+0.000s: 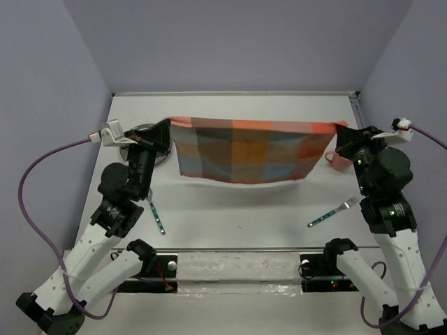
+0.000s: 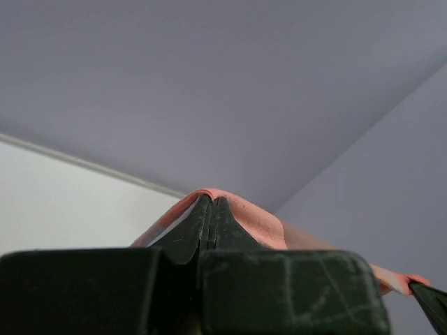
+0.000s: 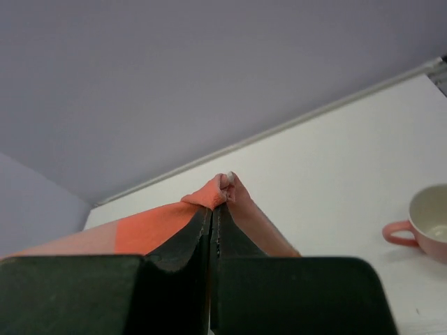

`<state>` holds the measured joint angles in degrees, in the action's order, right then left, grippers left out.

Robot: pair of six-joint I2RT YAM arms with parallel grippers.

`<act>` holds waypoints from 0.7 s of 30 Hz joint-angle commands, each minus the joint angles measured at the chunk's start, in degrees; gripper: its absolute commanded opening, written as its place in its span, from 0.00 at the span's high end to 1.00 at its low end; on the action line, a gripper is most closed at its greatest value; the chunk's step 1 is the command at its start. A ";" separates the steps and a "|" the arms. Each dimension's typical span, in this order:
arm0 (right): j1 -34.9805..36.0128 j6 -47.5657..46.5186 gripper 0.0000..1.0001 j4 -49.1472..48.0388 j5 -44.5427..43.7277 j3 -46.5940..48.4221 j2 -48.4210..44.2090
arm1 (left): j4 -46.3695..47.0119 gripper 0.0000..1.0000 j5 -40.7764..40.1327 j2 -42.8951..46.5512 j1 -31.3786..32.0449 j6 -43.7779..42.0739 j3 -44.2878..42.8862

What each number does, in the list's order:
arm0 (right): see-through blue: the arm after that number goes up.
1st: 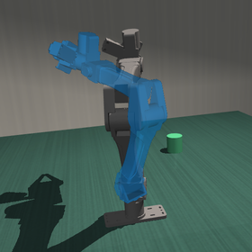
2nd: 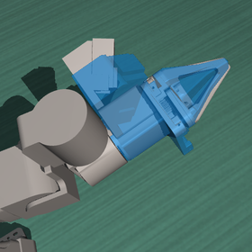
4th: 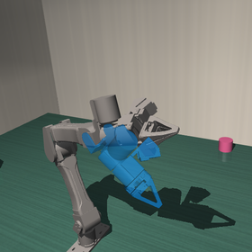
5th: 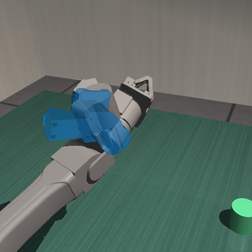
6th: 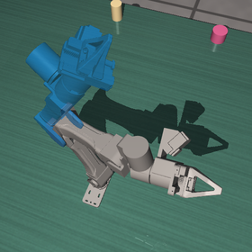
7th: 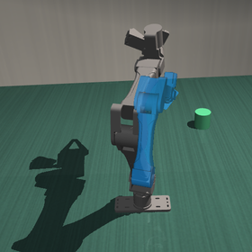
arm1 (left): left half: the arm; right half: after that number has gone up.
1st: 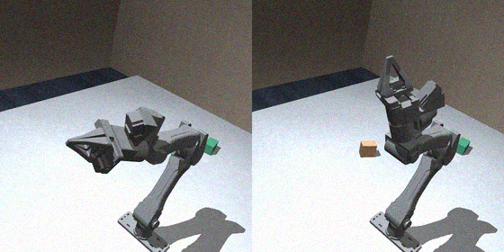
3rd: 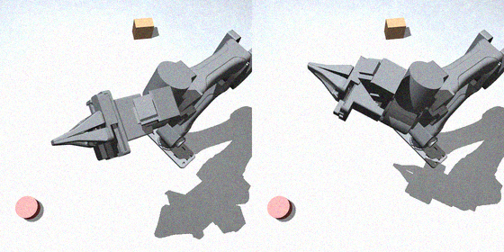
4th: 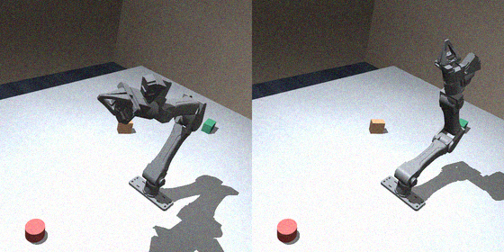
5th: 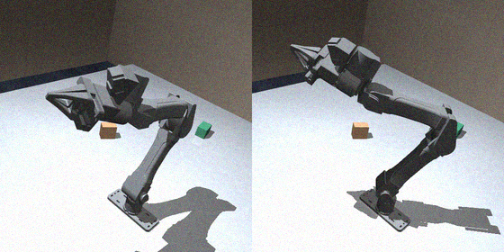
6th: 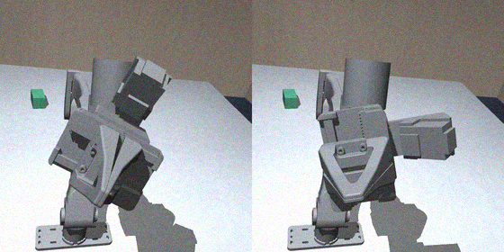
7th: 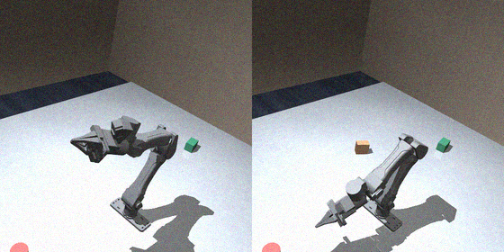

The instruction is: Set the dinner table for one person

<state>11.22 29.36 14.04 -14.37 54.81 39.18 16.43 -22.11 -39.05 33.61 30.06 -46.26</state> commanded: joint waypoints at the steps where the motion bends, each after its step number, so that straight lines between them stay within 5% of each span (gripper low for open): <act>1: -0.33 -3.35 1.00 7.40 6.53 6.54 0.01 | 0.27 1.00 1.46 0.29 -0.56 -1.32 -5.86; 8: -0.33 -4.49 1.00 3.99 6.54 9.88 8.27 | 1.85 1.00 -0.66 -7.17 -3.18 -2.20 -6.12; 15: -0.33 -7.83 1.00 0.81 3.83 22.78 27.67 | -1.57 1.00 18.03 -27.44 -18.89 2.28 -20.93; 21: -1.38 -9.68 1.00 3.62 4.26 40.63 37.90 | -6.76 1.00 25.00 -36.10 -23.23 1.14 -34.77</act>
<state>10.85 22.00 19.66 -9.43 86.06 76.55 8.54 -4.27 -77.03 11.81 31.62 -72.97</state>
